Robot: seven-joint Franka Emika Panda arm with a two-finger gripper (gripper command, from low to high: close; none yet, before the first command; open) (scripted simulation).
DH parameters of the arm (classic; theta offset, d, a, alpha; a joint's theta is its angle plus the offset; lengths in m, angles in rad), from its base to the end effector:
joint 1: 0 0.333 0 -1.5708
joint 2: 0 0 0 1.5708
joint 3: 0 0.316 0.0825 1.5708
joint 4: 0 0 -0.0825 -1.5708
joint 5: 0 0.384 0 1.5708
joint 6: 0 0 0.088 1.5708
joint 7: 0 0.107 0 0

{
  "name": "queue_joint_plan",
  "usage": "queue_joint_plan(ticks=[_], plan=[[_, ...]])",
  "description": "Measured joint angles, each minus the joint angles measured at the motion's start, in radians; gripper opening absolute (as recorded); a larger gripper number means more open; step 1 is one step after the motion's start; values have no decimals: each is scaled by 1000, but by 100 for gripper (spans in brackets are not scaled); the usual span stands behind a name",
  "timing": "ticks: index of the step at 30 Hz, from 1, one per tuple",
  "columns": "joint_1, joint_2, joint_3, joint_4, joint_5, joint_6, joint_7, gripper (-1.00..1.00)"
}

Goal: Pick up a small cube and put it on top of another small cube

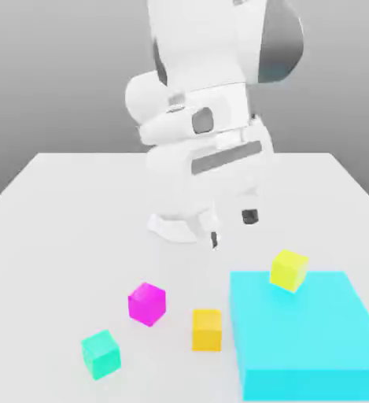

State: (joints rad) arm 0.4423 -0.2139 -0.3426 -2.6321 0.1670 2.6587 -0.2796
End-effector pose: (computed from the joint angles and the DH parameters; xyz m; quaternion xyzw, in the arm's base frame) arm 0.4383 0.0420 0.3372 -0.9833 -0.1181 -0.1177 0.0723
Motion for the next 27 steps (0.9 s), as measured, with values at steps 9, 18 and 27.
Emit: queue_joint_plan(ticks=[9,18,27], plan=[[47,205,-17,-128,-26,142,-346,0],[2,373,44,-143,18,278,-510,0],[-161,524,242,-115,160,393,-614,-100]])
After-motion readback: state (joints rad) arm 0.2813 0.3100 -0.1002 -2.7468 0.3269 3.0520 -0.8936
